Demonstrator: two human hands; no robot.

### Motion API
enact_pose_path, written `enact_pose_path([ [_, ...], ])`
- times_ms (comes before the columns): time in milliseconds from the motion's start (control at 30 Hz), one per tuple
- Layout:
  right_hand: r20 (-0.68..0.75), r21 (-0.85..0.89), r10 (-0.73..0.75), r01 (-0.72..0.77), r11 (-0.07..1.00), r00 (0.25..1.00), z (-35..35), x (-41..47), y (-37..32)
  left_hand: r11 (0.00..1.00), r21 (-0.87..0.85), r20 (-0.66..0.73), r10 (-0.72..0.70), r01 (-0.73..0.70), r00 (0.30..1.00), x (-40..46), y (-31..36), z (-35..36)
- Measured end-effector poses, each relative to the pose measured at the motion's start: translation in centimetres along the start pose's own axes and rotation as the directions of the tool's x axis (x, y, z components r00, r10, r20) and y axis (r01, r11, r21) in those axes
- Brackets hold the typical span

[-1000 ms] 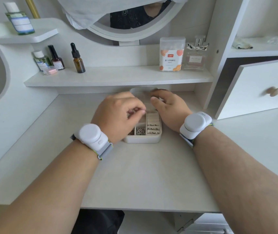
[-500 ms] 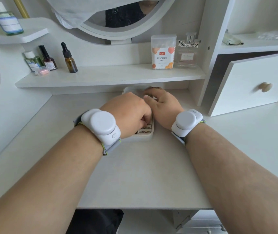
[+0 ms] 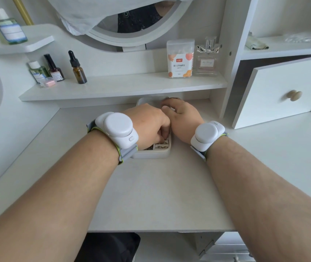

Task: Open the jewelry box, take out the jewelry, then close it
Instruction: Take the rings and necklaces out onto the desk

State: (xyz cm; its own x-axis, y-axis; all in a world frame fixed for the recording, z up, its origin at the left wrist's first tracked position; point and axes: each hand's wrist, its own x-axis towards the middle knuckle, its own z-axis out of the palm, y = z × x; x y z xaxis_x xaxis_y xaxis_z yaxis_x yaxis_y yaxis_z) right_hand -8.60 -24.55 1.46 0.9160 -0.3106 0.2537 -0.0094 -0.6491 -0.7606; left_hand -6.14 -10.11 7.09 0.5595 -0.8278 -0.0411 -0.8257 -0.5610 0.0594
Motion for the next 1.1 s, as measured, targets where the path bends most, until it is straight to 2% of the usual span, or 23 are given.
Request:
enact_pose_path([
  [400,0.0,-0.011,0.003,-0.003,1.0,1.0,0.0,-0.1,-0.1,1.0,0.011,-0.042,0.002,-0.001,0.999,-0.1,0.1,0.2],
  [567,0.001,-0.017,0.006,-0.006,1.0,1.0,0.0,-0.1,-0.1,0.996,-0.087,-0.113,-0.031,0.022,0.993,-0.9,-0.1,0.9],
  [667,0.006,-0.029,0.003,-0.003,1.0,1.0,0.0,-0.1,-0.2,0.975,-0.216,-0.23,-0.094,0.043,0.969,-1.6,-0.4,1.3],
  [767,0.014,-0.039,0.01,-0.01,0.999,1.0,0.0,-0.2,-0.2,0.876,-0.482,-0.333,-0.209,0.024,0.919,-2.6,-1.7,1.6],
  [867,0.031,-0.033,0.005,-0.004,0.999,1.0,0.0,-0.2,-0.2,0.692,-0.722,-0.353,-0.367,-0.001,0.861,-3.9,-4.0,2.2],
  [967,0.029,-0.048,0.011,-0.009,0.999,1.0,-0.1,-0.2,-0.1,0.598,-0.802,-0.371,-0.516,0.014,0.772,-5.5,-6.7,3.1],
  [1100,0.022,-0.055,0.014,-0.013,0.998,1.0,0.0,-0.2,-0.1,0.578,-0.801,-0.306,-0.617,0.154,0.725,-8.2,-9.4,4.9],
])
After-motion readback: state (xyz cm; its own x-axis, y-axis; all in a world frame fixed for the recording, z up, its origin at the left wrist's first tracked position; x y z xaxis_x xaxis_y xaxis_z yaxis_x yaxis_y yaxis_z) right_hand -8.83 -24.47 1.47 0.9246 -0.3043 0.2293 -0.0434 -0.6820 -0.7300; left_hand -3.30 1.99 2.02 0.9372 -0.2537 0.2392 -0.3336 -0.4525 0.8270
